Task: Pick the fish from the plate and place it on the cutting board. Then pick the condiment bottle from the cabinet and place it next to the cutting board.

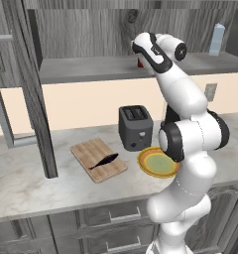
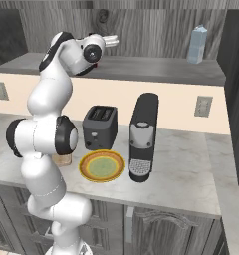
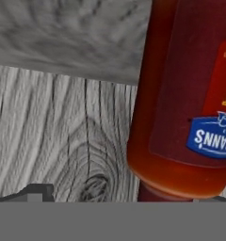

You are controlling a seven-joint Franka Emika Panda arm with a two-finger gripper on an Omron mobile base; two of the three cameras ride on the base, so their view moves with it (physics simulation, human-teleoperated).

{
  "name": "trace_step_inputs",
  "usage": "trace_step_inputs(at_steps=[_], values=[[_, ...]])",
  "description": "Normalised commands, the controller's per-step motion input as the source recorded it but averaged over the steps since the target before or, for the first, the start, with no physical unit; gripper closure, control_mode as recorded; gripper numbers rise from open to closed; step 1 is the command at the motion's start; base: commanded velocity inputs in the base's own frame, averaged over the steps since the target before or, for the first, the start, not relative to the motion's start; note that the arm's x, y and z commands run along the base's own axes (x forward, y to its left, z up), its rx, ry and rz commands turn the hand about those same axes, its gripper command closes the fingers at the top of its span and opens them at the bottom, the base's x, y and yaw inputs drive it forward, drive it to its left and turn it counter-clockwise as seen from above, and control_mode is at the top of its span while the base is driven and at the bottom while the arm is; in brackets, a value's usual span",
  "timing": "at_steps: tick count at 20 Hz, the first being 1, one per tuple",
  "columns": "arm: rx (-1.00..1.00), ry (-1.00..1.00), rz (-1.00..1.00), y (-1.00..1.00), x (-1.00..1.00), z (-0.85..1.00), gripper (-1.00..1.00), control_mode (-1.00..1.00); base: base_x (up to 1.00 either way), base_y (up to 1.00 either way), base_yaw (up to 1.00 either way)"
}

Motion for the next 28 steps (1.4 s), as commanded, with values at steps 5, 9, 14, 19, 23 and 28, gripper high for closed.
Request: trace_step_inputs(at_steps=[5, 9, 14, 19, 23, 28], values=[[0.0, 0.01, -0.01, 0.0, 0.0, 0.0, -1.0, -1.0, 0.0, 0.0, 0.0], [0.0, 0.01, -0.01, 0.0, 0.0, 0.0, -1.0, -1.0, 0.0, 0.0, 0.0], [0.0, 0.0, -0.01, 0.0, 0.0, 0.0, -1.0, -1.0, 0.0, 0.0, 0.0], [0.0, 0.0, 0.0, 0.09, -0.01, 0.0, -1.0, -1.0, 0.0, 0.0, 0.0], [0.0, 0.0, 0.0, 0.16, -0.02, 0.0, -1.0, -1.0, 0.0, 0.0, 0.0], [0.0, 0.0, 0.0, 0.13, -0.04, 0.0, -1.0, -1.0, 0.0, 0.0, 0.0]])
